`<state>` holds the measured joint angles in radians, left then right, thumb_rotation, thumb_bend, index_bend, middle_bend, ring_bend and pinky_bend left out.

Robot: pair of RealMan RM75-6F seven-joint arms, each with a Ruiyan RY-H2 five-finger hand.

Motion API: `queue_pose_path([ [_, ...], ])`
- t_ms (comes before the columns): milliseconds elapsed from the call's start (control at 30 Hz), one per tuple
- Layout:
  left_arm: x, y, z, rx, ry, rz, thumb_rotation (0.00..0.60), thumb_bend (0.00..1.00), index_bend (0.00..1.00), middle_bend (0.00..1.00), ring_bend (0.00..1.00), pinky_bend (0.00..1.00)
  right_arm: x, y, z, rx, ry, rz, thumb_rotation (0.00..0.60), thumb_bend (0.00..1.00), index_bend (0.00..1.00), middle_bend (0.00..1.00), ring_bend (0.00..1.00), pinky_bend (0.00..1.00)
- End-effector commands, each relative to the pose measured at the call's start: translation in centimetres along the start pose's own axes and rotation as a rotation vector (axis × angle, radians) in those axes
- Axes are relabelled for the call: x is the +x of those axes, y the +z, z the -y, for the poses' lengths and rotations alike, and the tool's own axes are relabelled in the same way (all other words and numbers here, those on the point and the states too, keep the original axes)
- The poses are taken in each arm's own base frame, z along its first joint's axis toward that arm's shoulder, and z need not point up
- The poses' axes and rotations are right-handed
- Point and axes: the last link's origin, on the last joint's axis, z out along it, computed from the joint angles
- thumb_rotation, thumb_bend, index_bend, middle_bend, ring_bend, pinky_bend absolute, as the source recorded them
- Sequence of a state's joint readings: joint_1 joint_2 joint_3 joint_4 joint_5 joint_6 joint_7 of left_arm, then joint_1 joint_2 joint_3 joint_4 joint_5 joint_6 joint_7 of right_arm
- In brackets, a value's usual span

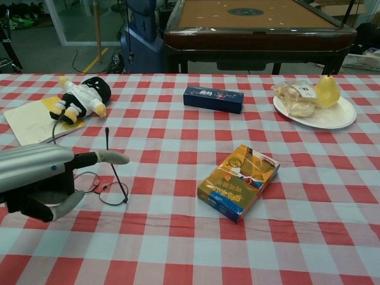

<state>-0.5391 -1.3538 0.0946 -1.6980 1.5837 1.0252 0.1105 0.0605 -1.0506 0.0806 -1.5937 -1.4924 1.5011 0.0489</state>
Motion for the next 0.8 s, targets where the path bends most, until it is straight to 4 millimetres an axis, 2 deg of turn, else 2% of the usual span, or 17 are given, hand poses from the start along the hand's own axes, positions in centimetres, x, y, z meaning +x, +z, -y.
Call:
queue_pose_path([
  [33,-0.4,0.3,0.8,0.023,-0.033,0.019,0.6,0.66,0.06,1.0,1.0,0.97,0.0,0.0,0.0,-0.001,0.0,0.001,0.6,0.44,0.01,0.24,0.15,0.18],
  [400,-1.7,1.1,3.4,0.102,-0.048,0.04,0.6,0.66,0.06,1.0,1.0,0.97,0.4,-0.2,0.0,-0.004,-0.004,-0.004,0.6,0.44,0.01,0.24,0.15,0.18],
  [800,-3.1,1.1,5.5,0.177,-0.048,0.059,0.6,0.66,0.06,1.0,0.99,0.97,0.5,-0.3,0.2,-0.001,-0.006,-0.004,0.6,0.44,0.01,0.24,0.15,0.18],
])
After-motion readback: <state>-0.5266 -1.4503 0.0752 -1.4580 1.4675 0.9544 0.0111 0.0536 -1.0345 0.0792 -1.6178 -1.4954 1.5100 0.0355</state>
